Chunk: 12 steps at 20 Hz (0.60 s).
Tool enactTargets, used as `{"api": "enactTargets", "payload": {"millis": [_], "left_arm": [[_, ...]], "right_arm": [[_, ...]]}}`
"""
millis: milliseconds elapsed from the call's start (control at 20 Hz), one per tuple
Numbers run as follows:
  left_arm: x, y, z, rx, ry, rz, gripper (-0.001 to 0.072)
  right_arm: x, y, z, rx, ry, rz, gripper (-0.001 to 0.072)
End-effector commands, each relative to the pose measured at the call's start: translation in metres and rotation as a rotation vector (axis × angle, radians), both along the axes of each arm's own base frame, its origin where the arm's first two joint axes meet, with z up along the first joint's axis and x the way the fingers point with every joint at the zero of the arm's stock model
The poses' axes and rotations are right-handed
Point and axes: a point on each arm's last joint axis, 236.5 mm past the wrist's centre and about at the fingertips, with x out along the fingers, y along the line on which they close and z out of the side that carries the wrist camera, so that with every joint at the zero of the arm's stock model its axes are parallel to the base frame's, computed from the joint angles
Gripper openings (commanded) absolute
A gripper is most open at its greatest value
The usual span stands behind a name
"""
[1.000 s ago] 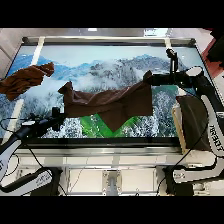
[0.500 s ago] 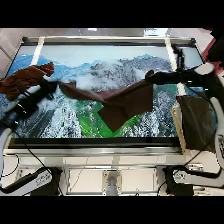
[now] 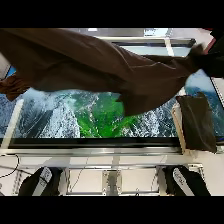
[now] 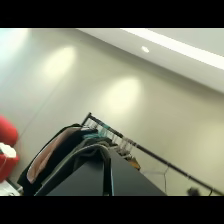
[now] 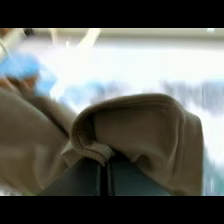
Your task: Fold the shirts.
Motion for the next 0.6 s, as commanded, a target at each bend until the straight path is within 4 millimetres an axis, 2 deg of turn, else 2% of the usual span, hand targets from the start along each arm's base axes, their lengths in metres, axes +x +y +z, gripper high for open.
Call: {"api": "enactTargets", "payload": {"millis": [0,50,100,150,200,250,300,350,450,550], "left_arm": [[-0.055,-0.032,0.048,0.155,-0.155,0.187,0.0008],[-0.045,-0.023,0.046,0.231,-0.128,0.344,0.0008],[-0.031,-0.007,0.034,0.307,-0.054,0.495,0.0008],[-0.015,0.019,0.014,0.361,0.061,0.630,0.0008],[0.003,0.052,-0.016,0.390,0.221,0.740,0.0008],[0.018,0.082,-0.051,0.416,0.382,0.806,0.0008],[0.031,0.100,-0.081,0.433,0.504,0.816,0.0008],[0.047,0.108,-0.110,0.444,0.595,0.770,0.0008],[0.085,0.105,-0.160,0.465,0.711,0.630,0.0008],[0.134,0.090,-0.216,0.528,0.800,0.525,0.0008]], "right_arm": [[-0.057,0.022,0.090,0.005,-0.260,0.006,0.0028],[-0.062,0.024,0.106,0.028,-0.304,0.003,0.0029],[-0.063,0.022,0.116,0.041,-0.336,-0.007,0.0029],[-0.058,0.018,0.115,0.043,-0.335,-0.020,0.0028],[-0.047,0.014,0.107,0.041,-0.303,-0.024,0.0028],[-0.029,0.010,0.090,0.051,-0.236,-0.012,0.0028],[-0.009,0.010,0.067,0.080,-0.146,0.020,0.0028],[0.013,0.012,0.038,0.115,-0.039,0.067,0.0028],[0.057,0.025,-0.032,0.177,0.188,0.146,0.0028],[0.098,0.050,-0.120,0.170,0.408,0.204,0.0028]]}}
